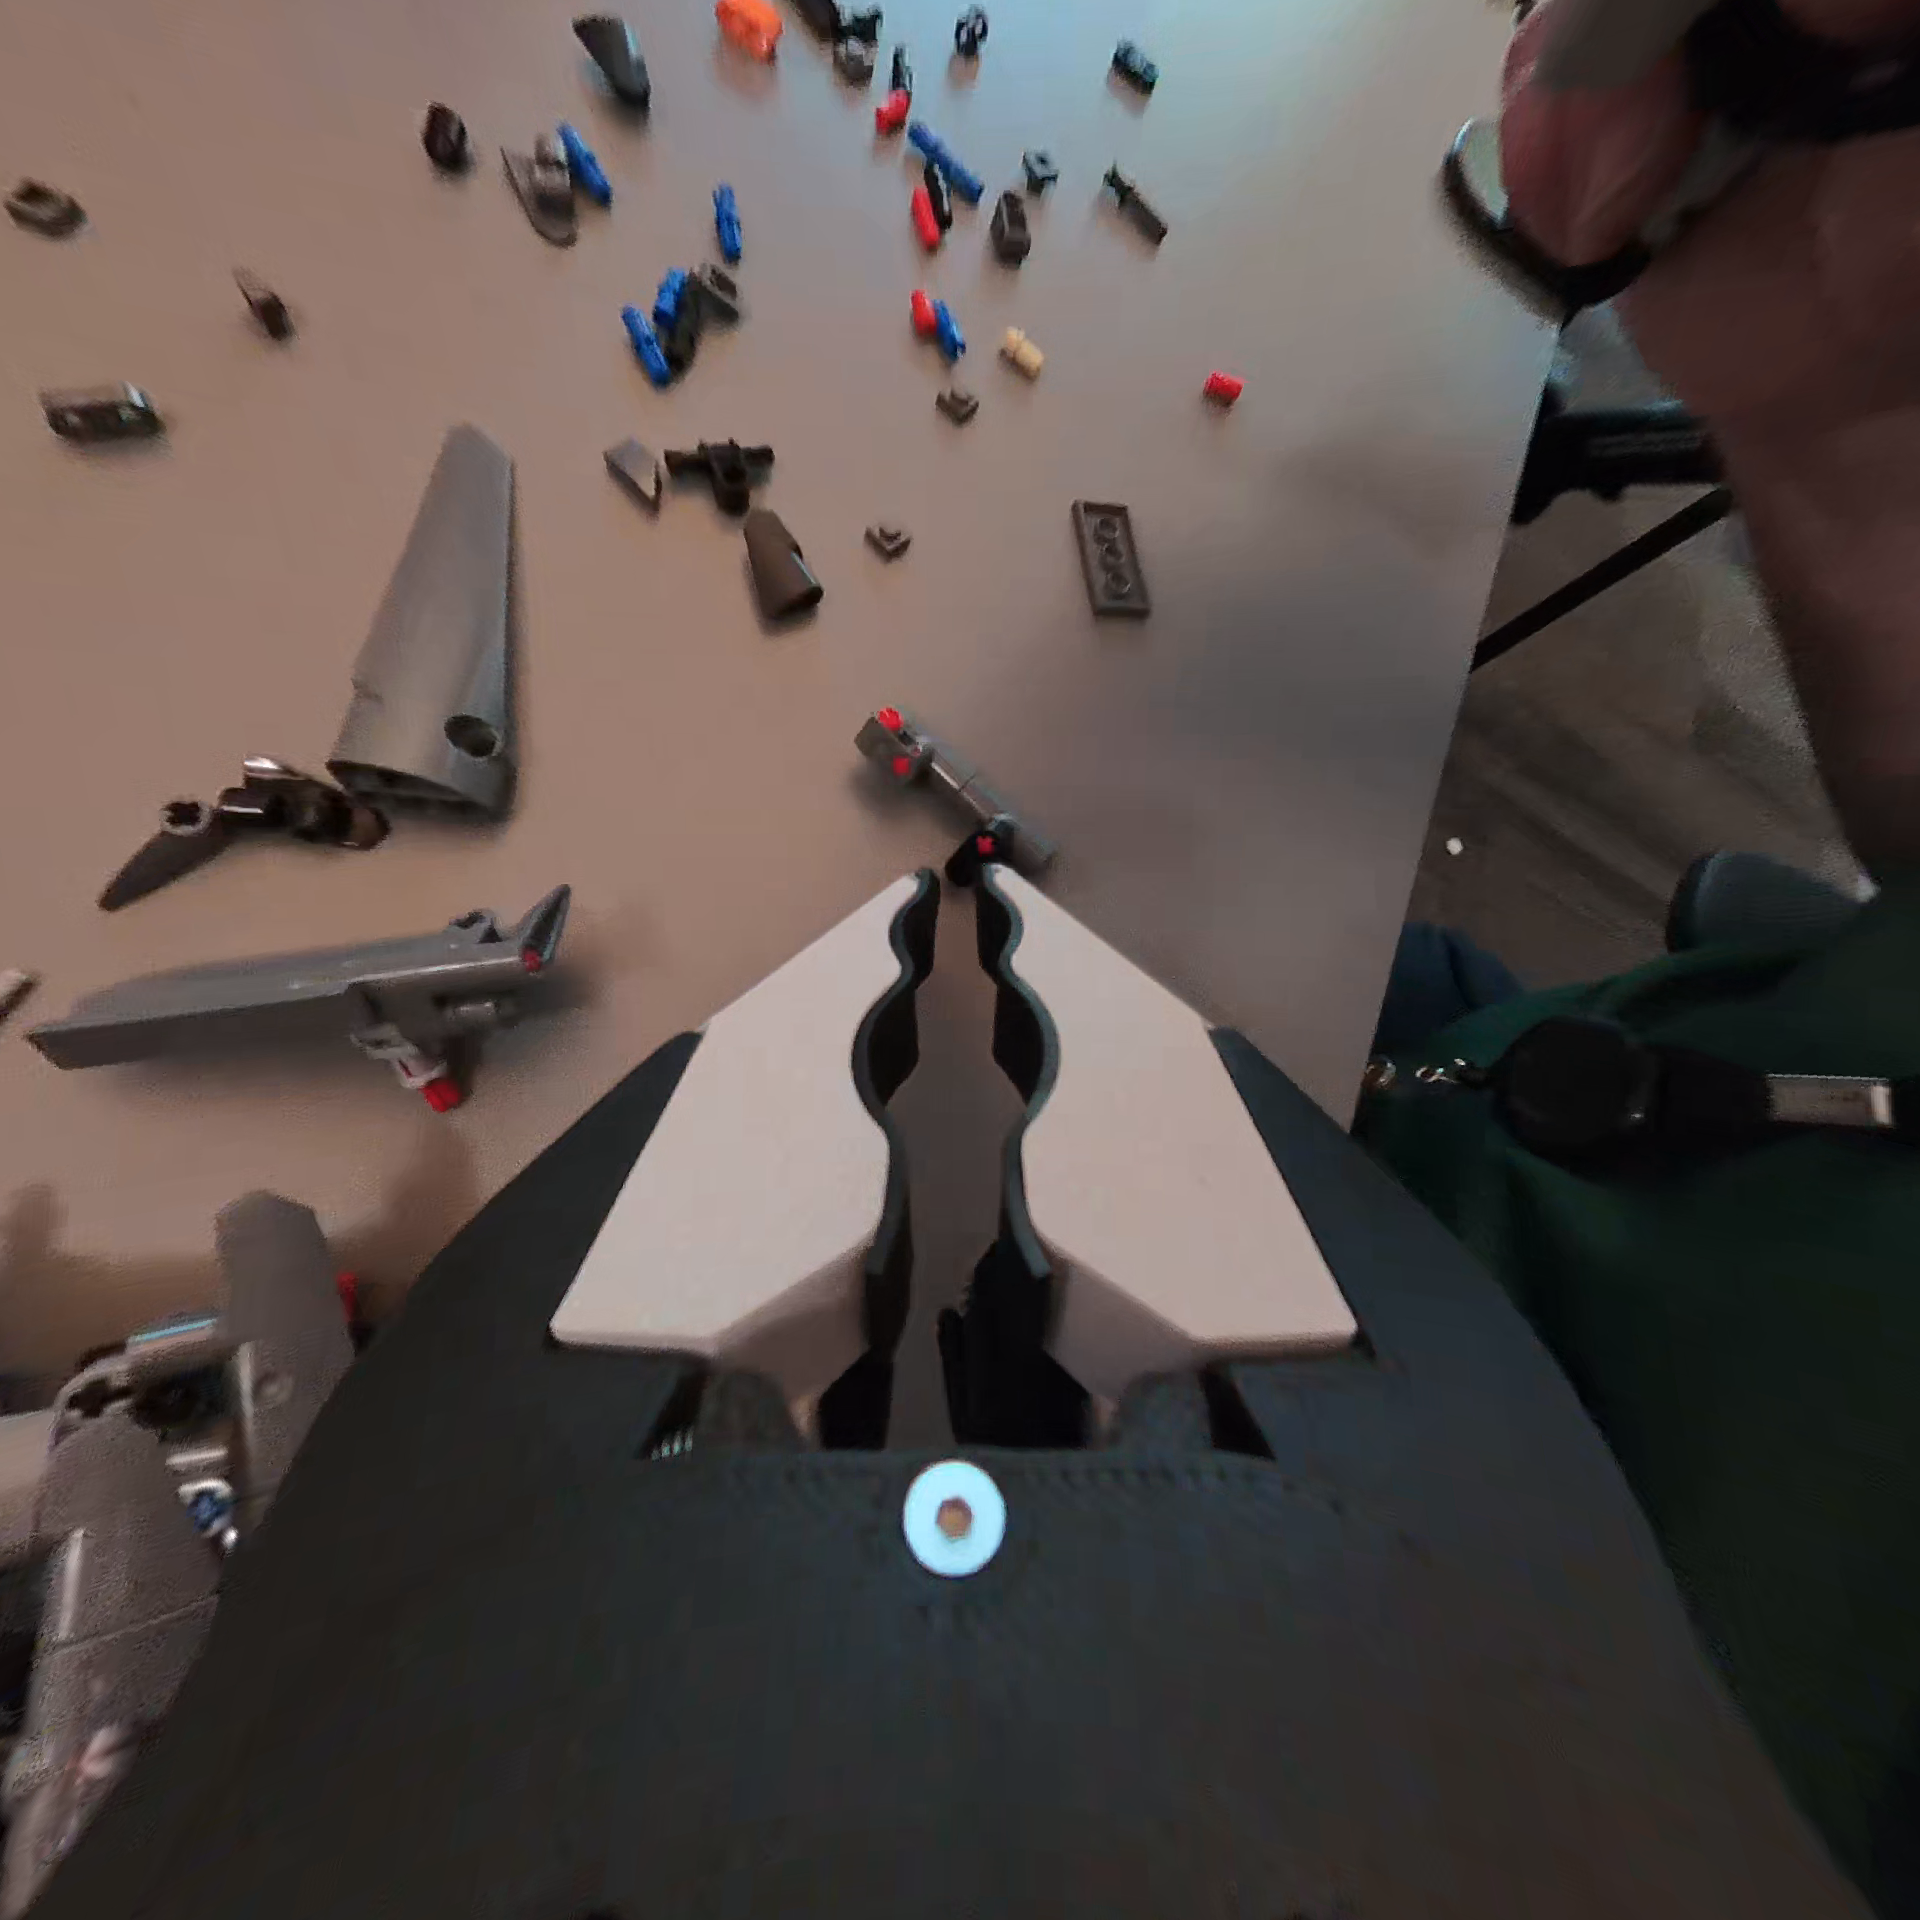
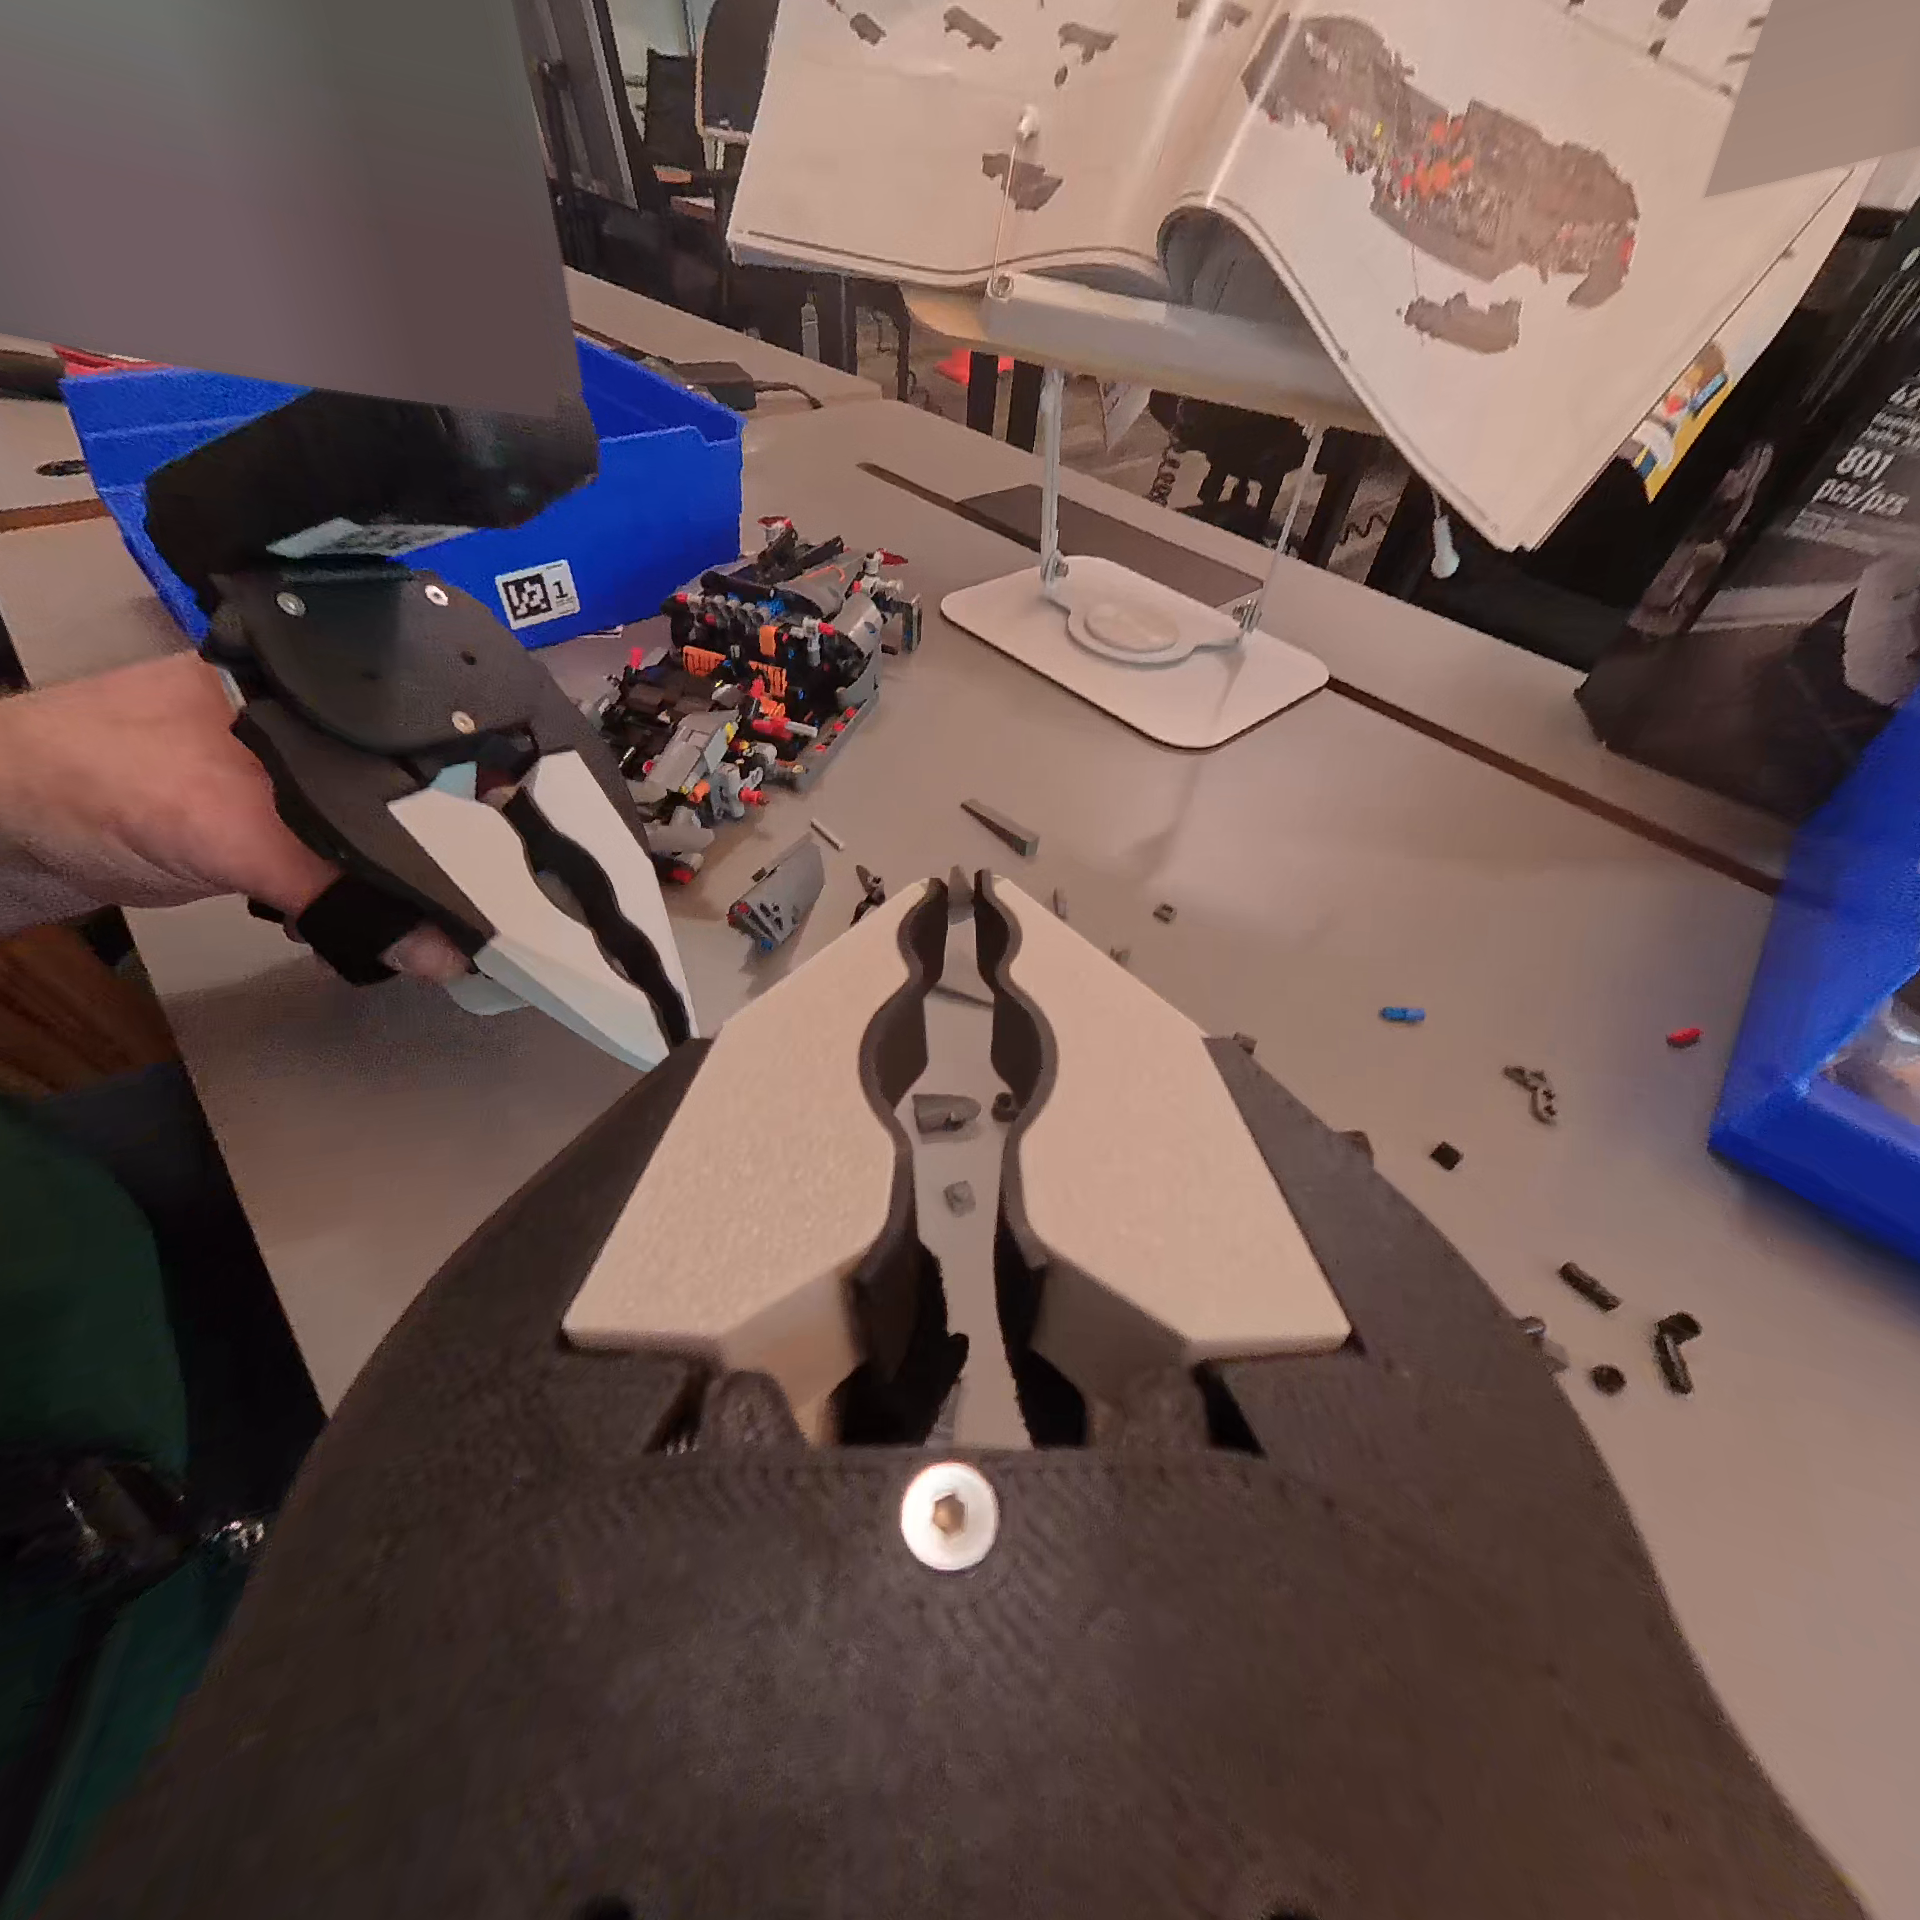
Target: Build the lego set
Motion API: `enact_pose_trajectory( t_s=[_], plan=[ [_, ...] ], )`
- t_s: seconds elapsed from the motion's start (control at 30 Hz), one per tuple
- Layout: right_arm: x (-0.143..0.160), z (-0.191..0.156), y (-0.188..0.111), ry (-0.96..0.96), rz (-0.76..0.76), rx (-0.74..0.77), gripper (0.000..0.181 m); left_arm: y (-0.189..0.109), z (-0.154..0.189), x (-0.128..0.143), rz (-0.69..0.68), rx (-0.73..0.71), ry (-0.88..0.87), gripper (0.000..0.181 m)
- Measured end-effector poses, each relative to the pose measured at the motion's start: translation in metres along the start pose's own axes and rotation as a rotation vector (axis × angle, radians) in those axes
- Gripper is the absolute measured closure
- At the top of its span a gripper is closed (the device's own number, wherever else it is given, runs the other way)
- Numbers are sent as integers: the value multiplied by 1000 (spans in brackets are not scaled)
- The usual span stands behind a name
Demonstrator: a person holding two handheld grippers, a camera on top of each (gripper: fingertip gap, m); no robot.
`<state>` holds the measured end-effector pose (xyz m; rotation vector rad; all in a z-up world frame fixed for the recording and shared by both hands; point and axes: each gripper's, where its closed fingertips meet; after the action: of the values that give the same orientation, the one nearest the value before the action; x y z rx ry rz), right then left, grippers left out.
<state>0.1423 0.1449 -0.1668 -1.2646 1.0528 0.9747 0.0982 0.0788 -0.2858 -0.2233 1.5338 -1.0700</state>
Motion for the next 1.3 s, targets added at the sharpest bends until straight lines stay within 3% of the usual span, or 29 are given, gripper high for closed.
enact_pose_trajectory(
  t_s=[0.1, 0.3, 0.37, 0.43, 0.57, 0.67, 0.77, 0.9, 1.07, 1.3],
  plan=[
    [8, -5, 0, 14, -14, -7, 178, 10, 6, 6, -25, -26, 20, 177],
    [13, -11, 2, 40, -14, -31, 178, 29, 42, 1, -27, 61, 33, 178],
    [14, -12, 1, 54, -9, -42, 178, 27, 59, -3, -5, 142, 42, 176],
    [13, -15, 1, 100, 20, -73, 178, 18, 57, -12, 67, 132, 49, 174],
    [2, -25, 4, 356, 232, -256, 178, -13, 27, -53, 310, -23, 92, 165],
    [-9, -29, 5, 597, 435, -446, 178, -37, 17, -85, 489, -173, 235, 158],
    [-8, -27, 9, 742, 511, -526, 178, -50, 20, -106, 597, -292, 422, 159],
    [-4, -29, 17, 809, 518, -542, 178, -45, 25, -115, 604, -369, 567, 163],
    [-2, -26, 19, 860, 554, -525, 178, -38, 19, -115, 574, -422, 613, 174],
    [1, -23, 25, 911, 538, -495, 177, -35, 12, -113, 556, -462, 648, 175]
  ],
)
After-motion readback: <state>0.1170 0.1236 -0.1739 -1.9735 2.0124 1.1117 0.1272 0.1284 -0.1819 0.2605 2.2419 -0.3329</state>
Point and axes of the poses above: each gripper's, where its closed fingertips meet, y out along the fingers, x out of its underside, z = x × y across the jaws, and after that the axes turned 14 degrees about -x, right-handed
